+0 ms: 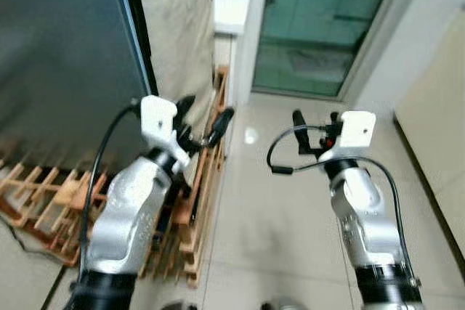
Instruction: Restocking fridge
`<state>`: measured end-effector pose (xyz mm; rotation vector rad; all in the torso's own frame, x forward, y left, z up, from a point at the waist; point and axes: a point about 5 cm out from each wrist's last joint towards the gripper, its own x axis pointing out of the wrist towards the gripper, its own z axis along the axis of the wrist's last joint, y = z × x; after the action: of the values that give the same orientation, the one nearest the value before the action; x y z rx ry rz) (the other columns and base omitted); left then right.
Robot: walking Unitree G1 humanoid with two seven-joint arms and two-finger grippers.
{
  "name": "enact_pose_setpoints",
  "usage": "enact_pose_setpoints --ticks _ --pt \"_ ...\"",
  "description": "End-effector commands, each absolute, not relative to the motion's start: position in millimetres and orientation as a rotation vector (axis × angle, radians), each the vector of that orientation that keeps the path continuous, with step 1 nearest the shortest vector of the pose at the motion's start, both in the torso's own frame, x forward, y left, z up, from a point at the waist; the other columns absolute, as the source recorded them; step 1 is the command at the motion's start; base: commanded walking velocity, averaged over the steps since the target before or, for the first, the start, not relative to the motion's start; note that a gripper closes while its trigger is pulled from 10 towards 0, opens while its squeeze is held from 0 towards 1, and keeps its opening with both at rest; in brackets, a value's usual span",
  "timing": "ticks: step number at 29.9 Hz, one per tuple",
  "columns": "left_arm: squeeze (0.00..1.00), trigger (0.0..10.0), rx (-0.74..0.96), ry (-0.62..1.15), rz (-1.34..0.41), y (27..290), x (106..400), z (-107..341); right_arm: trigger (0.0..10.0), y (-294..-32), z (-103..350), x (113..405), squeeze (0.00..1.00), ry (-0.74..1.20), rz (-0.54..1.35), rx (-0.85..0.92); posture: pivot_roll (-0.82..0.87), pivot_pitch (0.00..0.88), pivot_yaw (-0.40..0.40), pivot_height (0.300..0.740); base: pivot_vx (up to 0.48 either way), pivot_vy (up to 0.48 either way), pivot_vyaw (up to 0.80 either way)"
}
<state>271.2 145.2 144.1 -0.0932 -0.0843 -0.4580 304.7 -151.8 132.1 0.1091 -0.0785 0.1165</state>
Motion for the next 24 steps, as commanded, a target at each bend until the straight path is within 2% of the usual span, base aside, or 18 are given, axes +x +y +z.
enact_pose_setpoints --ticks 1,2,4,8,11,15,20,24 --pt "0.0 10.0 -0.107 -0.099 -0.262 170.5 272.2 143.3 10.0 -164.5 144.6 299.8 0.0 -0.151 0.053 0.13 -0.06 0.0 -0.013 0.711 0.0 0.0 0.0" --pt "0.0 10.0 -0.107 -0.099 -0.262 170.5 272.2 143.3 10.0 -164.5 144.6 299.8 0.0 -0.151 0.053 0.13 -0.06 0.0 -0.013 0.711 0.0 0.0 0.0" --pt "0.0 10.0 -0.114 -0.15 -0.1 186.1 267.2 151.4 10.0 -172.4 148.1 285.4 0.0 -0.185 0.018 0.113 -0.06 0.0 -0.023 0.711 0.0 0.0 0.0" --pt "0.0 10.0 -0.12 -0.194 -0.051 185.0 267.1 164.7 10.0 -175.0 147.3 278.1 0.0 -0.183 0.023 0.09 -0.06 0.0 -0.035 0.711 0.0 0.0 0.0" --pt "0.0 10.0 -0.151 -0.239 -0.022 178.0 277.4 181.0 10.0 -174.5 150.1 281.6 0.0 -0.18 0.043 0.071 -0.09 0.0 -0.041 0.711 0.0 0.0 0.0" --pt "0.0 10.0 -0.203 -0.262 -0.023 171.9 283.1 186.6 10.0 -166.8 156.2 286.6 0.0 -0.196 0.1 0.038 -0.11 0.0 -0.056 0.711 0.0 0.0 0.0" --pt "0.0 10.0 -0.159 -0.135 -0.124 170.6 253.6 157.4 10.0 -166.6 152.7 287.3 0.0 -0.156 0.141 0.046 -0.07 0.0 -0.089 0.711 0.0 0.0 0.0" --pt "0.0 10.0 -0.087 -0.084 -0.22 172.7 230.2 148.1 10.0 -170.0 147.6 272.9 0.0 -0.14 0.123 0.061 -0.04 0.0 -0.095 0.711 0.0 0.0 0.0"
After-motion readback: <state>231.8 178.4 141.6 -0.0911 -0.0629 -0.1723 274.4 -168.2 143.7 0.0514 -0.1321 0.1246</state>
